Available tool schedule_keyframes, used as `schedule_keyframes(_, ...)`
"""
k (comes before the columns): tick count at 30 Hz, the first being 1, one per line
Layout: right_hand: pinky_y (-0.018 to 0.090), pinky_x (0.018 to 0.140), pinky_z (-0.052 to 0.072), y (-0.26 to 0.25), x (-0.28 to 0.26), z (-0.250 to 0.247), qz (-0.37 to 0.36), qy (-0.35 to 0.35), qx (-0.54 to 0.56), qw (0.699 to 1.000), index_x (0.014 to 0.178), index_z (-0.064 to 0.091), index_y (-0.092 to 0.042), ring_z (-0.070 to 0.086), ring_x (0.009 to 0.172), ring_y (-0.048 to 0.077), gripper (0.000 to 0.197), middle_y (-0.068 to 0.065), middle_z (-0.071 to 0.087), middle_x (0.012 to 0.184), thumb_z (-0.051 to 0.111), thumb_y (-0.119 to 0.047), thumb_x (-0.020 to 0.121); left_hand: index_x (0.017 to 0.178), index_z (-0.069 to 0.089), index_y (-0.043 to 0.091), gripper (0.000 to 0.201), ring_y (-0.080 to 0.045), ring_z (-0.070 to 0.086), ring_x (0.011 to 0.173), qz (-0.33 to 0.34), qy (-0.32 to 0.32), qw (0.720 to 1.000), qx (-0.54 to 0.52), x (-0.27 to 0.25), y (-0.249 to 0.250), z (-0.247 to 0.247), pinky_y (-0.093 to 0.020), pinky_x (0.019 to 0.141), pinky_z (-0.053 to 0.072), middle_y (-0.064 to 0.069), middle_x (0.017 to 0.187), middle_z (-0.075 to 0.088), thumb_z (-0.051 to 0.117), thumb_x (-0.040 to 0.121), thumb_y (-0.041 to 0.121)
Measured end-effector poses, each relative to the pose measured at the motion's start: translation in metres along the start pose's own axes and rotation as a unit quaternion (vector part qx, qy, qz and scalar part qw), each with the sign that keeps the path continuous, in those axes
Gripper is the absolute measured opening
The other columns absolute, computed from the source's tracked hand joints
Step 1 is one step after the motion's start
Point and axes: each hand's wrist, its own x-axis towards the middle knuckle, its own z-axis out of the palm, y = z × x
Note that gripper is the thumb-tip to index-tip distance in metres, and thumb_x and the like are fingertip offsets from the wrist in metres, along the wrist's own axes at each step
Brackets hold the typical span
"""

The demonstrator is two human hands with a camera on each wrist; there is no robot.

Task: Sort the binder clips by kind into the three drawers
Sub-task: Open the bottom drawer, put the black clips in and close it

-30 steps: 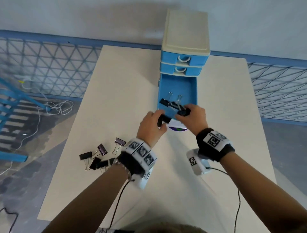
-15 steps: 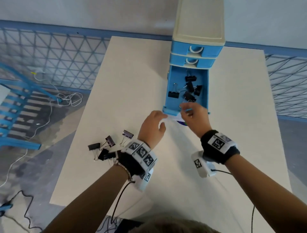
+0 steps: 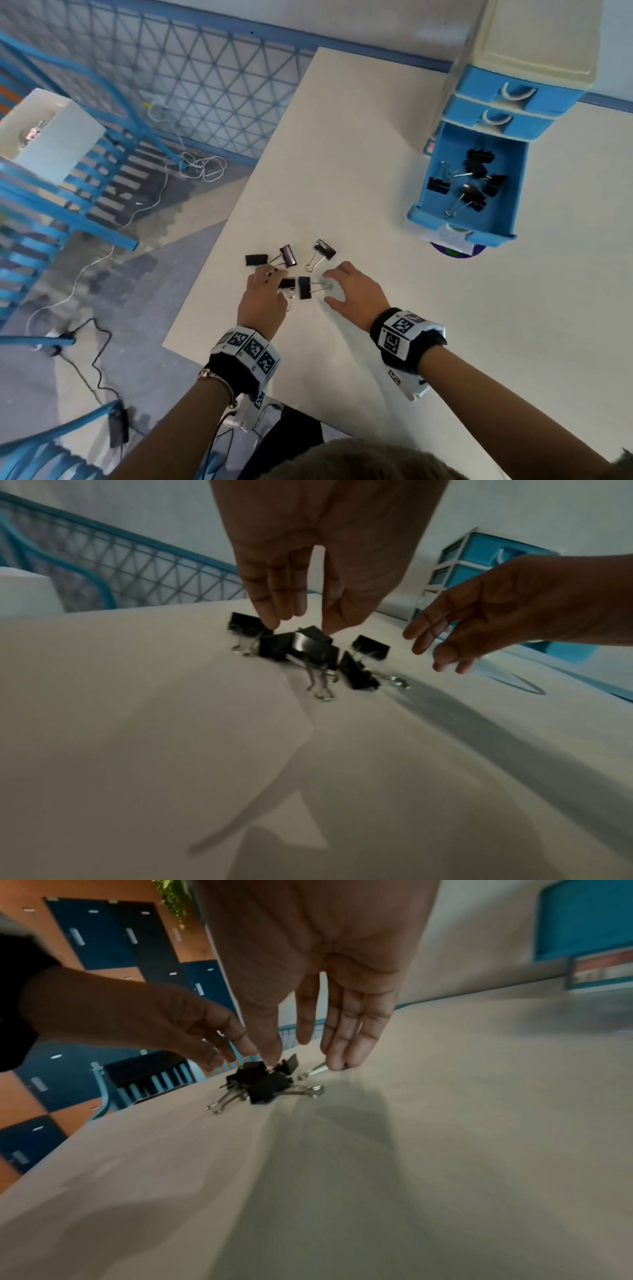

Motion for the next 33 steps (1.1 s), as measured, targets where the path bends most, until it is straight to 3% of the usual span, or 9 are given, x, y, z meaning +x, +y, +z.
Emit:
schedule_keyframes(3,0.037,0.084,0.046,-0.016,0.008,0.015,-0.011,-0.016,-0.056,0.998,0.132,0.037,-0.019,0.048,0.114,0.029,0.054,0.010,0.039,0.134,0.059,-0.028,0.084,0.131,0.043,0.016,0.050,-0.028,0.036,0.124,-0.018,-0.009,1.000,0.014,-0.002,-0.018,-0.005,-0.041,0.086,0.048,-0.009,0.143,0.033,0.049,0.084,-0.001)
schedule_keyframes(8,0.043,0.087,0.045,-0.033,0.019,0.035,-0.016,-0.021,-0.130,0.991,0.137,0.027,-0.022,0.039,0.121,0.032,0.064,0.015,0.035,0.138,0.061,-0.033,0.084,0.139,0.028,0.022,0.057,-0.027,0.031,0.129,0.013,-0.054,0.995,0.078,0.005,-0.027,-0.007,-0.038,0.085,0.048,-0.007,0.148,0.025,0.050,0.087,0.009)
schedule_keyframes(12,0.041,0.090,0.040,-0.034,0.024,0.043,-0.019,-0.011,-0.169,0.985,0.132,0.035,-0.015,0.042,0.118,0.032,0.050,0.013,0.043,0.132,0.055,-0.027,0.088,0.141,0.024,0.020,0.058,-0.026,0.027,0.132,0.053,-0.079,0.989,0.117,0.016,-0.026,-0.005,-0.039,0.093,0.043,-0.009,0.148,0.025,0.051,0.089,0.018)
schedule_keyframes(16,0.039,0.091,0.039,-0.027,0.026,0.044,-0.011,0.015,-0.129,0.991,0.124,0.043,-0.010,0.047,0.112,0.031,0.039,0.013,0.050,0.125,0.053,-0.018,0.088,0.139,0.028,0.019,0.056,-0.027,0.035,0.124,0.069,-0.096,0.984,0.132,0.023,-0.027,0.001,-0.038,0.089,0.043,-0.010,0.140,0.035,0.052,0.089,0.024)
schedule_keyframes(19,0.038,0.086,0.042,-0.022,0.024,0.042,-0.003,0.032,-0.085,0.996,0.121,0.048,-0.009,0.054,0.103,0.033,0.041,0.014,0.053,0.118,0.059,-0.017,0.082,0.131,0.039,0.018,0.046,-0.027,0.040,0.117,0.061,-0.087,0.987,0.120,0.021,-0.026,0.006,-0.037,0.081,0.047,-0.010,0.131,0.040,0.054,0.088,0.026)
schedule_keyframes(22,0.035,0.071,0.046,-0.017,0.021,0.033,0.020,0.069,-0.038,0.997,0.114,0.054,-0.006,0.060,0.077,0.038,0.040,0.019,0.054,0.109,0.065,-0.015,0.076,0.125,0.043,0.018,0.040,-0.025,0.040,0.114,0.049,-0.083,0.990,0.107,0.019,-0.023,0.009,-0.033,0.074,0.049,-0.010,0.124,0.041,0.054,0.087,0.022)
schedule_keyframes(24,0.039,0.067,0.050,-0.013,0.025,0.022,0.044,0.095,-0.044,0.994,0.116,0.053,-0.007,0.060,0.071,0.039,0.041,0.021,0.051,0.109,0.064,-0.013,0.076,0.124,0.042,0.018,0.038,-0.025,0.039,0.113,0.042,-0.090,0.989,0.110,0.018,-0.019,0.010,-0.032,0.072,0.050,-0.011,0.122,0.040,0.053,0.087,0.018)
schedule_keyframes(29,0.045,0.074,0.052,-0.011,0.051,-0.003,0.050,0.098,-0.091,0.990,0.121,0.049,-0.009,0.057,0.081,0.039,0.040,0.022,0.046,0.113,0.054,-0.005,0.082,0.124,0.041,0.013,0.037,-0.025,0.041,0.112,0.040,-0.109,0.987,0.115,0.016,-0.012,0.010,-0.031,0.070,0.050,-0.012,0.125,0.037,0.049,0.088,0.011)
schedule_keyframes(33,0.045,0.076,0.050,-0.012,0.070,-0.011,0.013,0.022,-0.156,0.987,0.127,0.045,-0.016,0.053,0.093,0.038,0.043,0.020,0.043,0.120,0.045,-0.004,0.085,0.124,0.039,0.009,0.034,-0.024,0.042,0.111,0.058,-0.103,0.984,0.131,0.016,-0.014,0.011,-0.029,0.069,0.047,-0.008,0.131,0.039,0.046,0.090,0.011)
